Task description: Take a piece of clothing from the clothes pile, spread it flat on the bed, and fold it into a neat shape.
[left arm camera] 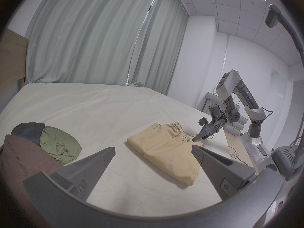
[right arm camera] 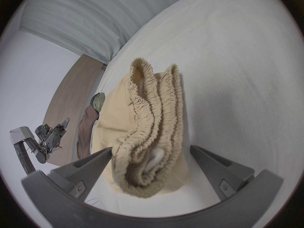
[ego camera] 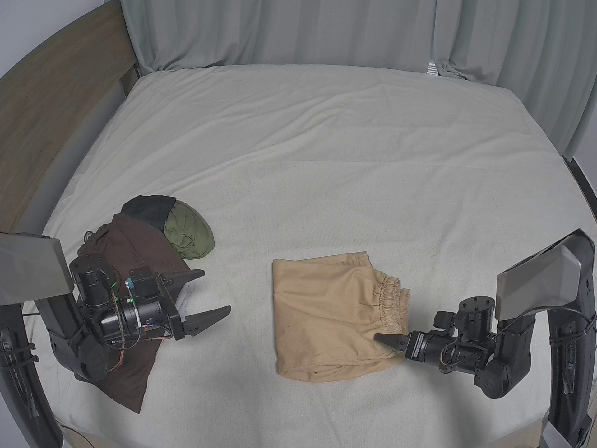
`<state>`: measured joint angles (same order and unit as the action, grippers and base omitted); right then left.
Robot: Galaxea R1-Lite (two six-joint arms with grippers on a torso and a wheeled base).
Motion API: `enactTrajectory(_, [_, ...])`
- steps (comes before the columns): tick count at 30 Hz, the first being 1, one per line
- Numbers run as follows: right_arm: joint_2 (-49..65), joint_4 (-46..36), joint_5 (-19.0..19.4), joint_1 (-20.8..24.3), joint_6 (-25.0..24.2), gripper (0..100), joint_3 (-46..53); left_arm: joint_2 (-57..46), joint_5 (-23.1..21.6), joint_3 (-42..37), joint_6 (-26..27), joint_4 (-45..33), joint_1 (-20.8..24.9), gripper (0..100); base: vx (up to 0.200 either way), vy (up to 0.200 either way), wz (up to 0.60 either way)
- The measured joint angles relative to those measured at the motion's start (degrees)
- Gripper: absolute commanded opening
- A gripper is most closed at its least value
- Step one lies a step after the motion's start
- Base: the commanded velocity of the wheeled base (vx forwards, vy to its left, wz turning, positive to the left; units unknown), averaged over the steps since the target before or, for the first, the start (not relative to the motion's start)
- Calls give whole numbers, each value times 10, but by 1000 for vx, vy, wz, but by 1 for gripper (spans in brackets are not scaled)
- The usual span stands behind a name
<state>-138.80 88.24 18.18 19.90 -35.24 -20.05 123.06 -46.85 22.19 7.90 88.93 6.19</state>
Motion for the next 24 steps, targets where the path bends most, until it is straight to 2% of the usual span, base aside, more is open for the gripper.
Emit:
enactTrajectory(7, [-15, 2, 0, 27, -58, 100, -24, 0, -1, 2, 0, 0, -1, 100, 0, 0, 0])
enactTrajectory(13, [-16, 2, 0, 38, -63, 100, -35, -1, -1, 4, 0, 0, -3, 100, 0, 0, 0])
enactTrajectory(14, [-16, 3, 0, 39, -63, 0, -35, -1, -1, 4, 0, 0, -3, 100, 0, 0, 0])
enactTrajectory(24, [-18, 2, 0, 39, -63, 0, -36, 0, -1, 4, 1, 0, -2, 100, 0, 0, 0])
